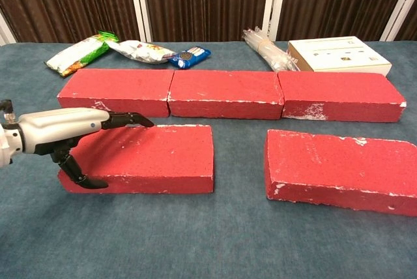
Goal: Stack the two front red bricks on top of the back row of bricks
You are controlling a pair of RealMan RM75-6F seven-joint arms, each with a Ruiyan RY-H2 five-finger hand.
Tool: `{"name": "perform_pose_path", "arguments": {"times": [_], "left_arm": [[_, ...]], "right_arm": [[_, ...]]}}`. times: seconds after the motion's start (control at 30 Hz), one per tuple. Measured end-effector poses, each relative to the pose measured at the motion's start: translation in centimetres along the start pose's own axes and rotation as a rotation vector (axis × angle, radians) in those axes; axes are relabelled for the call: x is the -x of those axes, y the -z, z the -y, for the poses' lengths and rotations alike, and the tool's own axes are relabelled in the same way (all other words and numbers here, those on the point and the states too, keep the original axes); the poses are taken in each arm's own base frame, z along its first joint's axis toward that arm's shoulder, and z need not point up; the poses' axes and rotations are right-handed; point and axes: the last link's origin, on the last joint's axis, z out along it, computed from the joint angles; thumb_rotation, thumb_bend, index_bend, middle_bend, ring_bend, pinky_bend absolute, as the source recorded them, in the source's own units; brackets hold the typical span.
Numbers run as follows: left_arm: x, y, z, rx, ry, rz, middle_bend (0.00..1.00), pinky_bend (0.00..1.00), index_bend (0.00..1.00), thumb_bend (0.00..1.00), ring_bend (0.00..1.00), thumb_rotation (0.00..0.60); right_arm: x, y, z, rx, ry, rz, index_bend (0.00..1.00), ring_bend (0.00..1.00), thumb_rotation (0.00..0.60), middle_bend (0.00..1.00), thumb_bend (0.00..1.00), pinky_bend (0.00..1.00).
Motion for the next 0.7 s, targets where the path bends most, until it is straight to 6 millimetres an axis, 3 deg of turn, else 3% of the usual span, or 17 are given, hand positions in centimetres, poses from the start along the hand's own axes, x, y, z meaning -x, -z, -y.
{"name": "perform_pose_path", "arguments": {"times": [0.37,0.57,0.6,0.7], "left_arm": [[0.1,-1.2,0.0,0.005,0.015,0.006,0.0,0.01,0.0,0.23,0.0,0.6],[0.3,-1.4,0.4,-0.013,0.018,0.027,0.0,0.12,0.0,0.22,0.0,0.6],[0.4,-1.5,0.4,-0.017,0.019,0.031,0.0,0.15,0.0,0.22,0.03,0.6],[0.4,-1.6,0.7,-0.025,0.012,0.03,0.01,0.3,0.0,0.23,0.24,0.6]], "right_arm": [[-0.1,-0.1,-0.1,0.005,-0.002,0.0,0.0,0.0,0.551,0.0,0.08,0.0],[-0.1,-0.1,-0.1,0.006,-0.002,0.001,0.0,0.0,0.551,0.0,0.08,0.0],[0.0,-0.1,-0.1,0.006,-0.002,0.002,0.0,0.0,0.551,0.0,0.08,0.0],[-0.1,-0.1,-0.1,0.007,-0.003,0.002,0.0,0.0,0.551,0.0,0.08,0.0]]}}
